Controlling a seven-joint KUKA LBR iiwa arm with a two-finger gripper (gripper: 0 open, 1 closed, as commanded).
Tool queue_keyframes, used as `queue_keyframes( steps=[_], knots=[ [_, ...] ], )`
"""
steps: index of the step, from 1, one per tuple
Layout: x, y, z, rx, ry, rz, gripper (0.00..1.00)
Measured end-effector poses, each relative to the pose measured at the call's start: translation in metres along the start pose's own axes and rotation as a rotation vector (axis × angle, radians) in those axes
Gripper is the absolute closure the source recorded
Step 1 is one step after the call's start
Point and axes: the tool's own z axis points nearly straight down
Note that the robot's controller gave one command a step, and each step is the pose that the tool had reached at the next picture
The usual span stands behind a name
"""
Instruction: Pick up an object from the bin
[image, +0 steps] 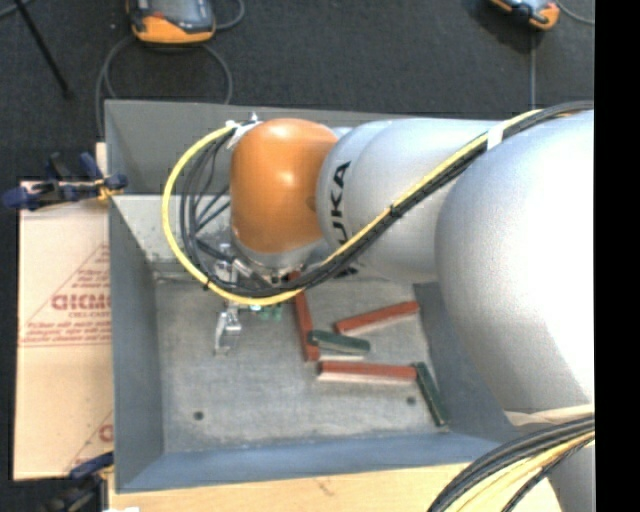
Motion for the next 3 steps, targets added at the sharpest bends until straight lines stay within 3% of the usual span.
queue_keyframes(
  steps=[1, 2, 3],
  knots=[
    [-0.002, -0.001, -0.005, -0.001, -0.007, 0.003, 0.00],
    [-0.015, -0.028, -0.017, -0.002, -0.008, 0.058, 0.00],
    [-0.035, -0.037, -0.003, 0.001, -0.011, -0.067, 0.00]
  ],
)
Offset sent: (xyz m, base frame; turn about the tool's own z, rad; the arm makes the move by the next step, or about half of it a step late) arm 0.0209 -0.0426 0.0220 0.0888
